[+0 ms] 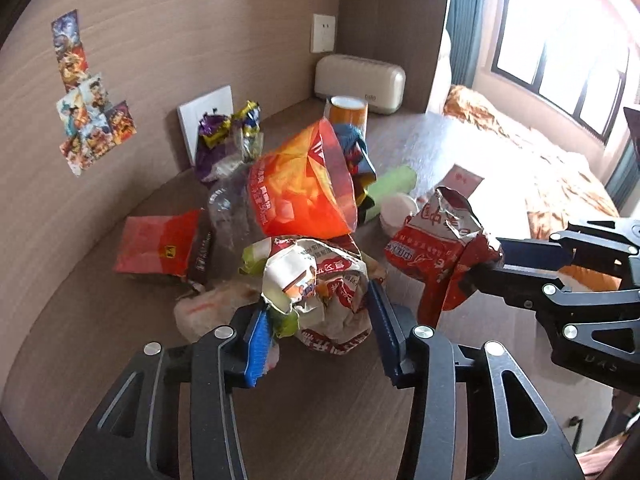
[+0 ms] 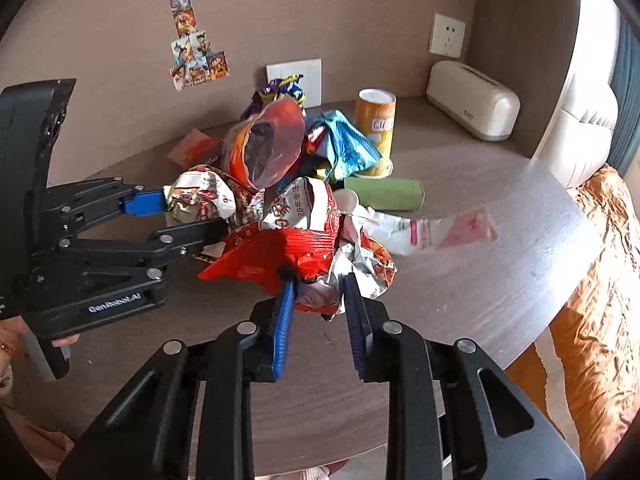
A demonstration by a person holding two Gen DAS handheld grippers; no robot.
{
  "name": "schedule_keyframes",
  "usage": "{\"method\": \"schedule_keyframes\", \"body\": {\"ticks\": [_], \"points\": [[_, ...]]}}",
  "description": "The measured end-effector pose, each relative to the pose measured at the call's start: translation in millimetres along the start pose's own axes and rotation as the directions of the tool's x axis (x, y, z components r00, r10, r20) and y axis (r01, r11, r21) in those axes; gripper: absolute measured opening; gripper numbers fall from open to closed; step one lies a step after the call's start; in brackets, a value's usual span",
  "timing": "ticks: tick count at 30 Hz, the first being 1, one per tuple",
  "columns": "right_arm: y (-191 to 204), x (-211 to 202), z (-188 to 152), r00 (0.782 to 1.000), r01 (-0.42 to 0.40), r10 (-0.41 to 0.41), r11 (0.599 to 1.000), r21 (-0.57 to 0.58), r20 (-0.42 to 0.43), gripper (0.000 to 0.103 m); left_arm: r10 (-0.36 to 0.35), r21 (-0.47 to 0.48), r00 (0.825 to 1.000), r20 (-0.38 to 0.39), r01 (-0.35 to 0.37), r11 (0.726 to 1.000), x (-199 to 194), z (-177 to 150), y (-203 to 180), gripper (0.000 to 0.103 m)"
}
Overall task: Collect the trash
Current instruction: 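Grasp the crumpled silver wrapper with the left tool while the right tool grasps the red wrapper, then carry both wrappers over the white bin with both tools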
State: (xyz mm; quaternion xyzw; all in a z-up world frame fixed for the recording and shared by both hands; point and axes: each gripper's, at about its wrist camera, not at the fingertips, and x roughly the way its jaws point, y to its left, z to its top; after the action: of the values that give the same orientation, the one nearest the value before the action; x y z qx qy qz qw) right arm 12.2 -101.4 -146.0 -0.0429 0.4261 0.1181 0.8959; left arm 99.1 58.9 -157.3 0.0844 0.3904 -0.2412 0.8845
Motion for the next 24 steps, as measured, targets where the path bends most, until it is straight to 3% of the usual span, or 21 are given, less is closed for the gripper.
{"method": "schedule_keyframes", "body": {"ticks": [11, 17, 24], "points": [[-21, -44, -6, 0.998, 0.029, -0.030, 0.999, 0.014, 0.052, 0.026, 0.003, 0.051, 1.000, 0.027, -0.004, 0.999, -48, 2, -16, 0.044], [-64, -72, -30, 0.997, 0.054, -0.058, 0.996, 0.066, 0.058, 0.026, -0.070, 0.123, 0.997, 0.024, 0.067, 0.990, -52, 7, -75, 0.044], [-133, -103, -88, 0.992, 0.120, -0.122, 0.986, 0.119, 0.016, 0.026, -0.147, 0.248, 0.989, -0.033, 0.151, 0.957, -29, 11, -181, 0.044]]}}
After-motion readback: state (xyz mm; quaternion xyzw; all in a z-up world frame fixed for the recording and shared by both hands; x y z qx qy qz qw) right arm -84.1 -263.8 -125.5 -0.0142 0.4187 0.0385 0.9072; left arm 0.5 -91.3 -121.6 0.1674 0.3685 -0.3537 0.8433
